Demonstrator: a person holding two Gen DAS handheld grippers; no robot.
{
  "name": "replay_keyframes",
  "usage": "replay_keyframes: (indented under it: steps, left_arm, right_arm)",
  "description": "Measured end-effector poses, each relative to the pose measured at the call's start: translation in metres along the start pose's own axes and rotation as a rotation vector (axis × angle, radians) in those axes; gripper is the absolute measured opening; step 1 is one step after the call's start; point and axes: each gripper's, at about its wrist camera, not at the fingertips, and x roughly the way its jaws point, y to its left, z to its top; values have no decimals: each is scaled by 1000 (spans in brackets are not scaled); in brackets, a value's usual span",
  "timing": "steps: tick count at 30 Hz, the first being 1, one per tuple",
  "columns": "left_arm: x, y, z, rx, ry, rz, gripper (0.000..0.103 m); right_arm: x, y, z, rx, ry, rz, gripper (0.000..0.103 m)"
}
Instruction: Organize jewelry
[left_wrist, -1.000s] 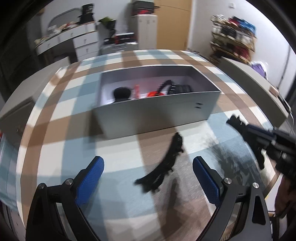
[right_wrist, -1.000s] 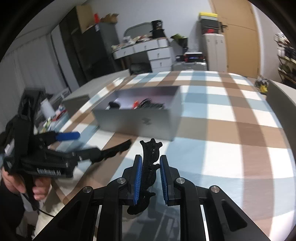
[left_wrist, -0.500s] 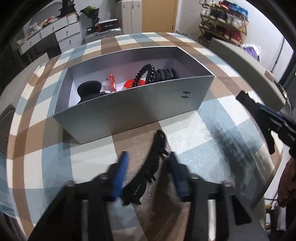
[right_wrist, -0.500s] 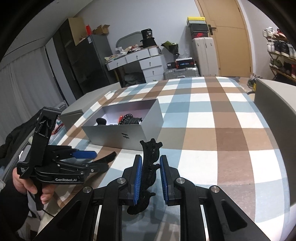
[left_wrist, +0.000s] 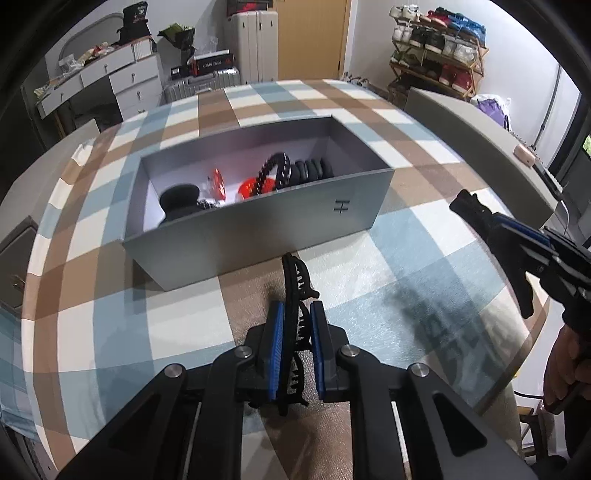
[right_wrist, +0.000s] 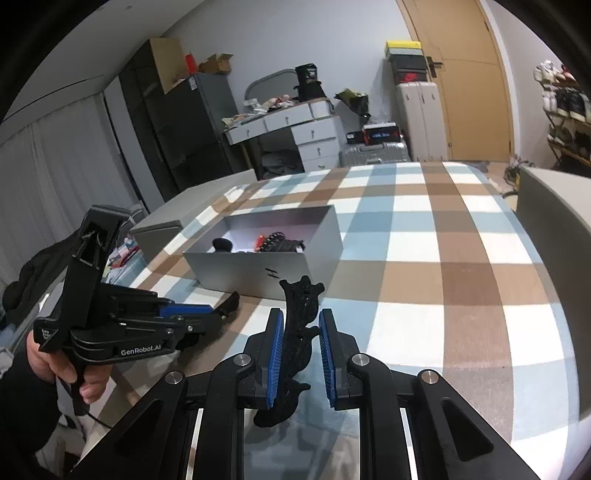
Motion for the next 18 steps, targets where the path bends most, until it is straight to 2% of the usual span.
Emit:
replay_keyframes:
  steps: [9,18]
  left_arm:
    - [-33,11,9,-43,-117,9,9]
    - [-50,29,39,-80,-228,9,10]
  right_arm:
    - [-3,13,21,-21,-33,45,19]
    - [19,21,58,-26,-58,119,19]
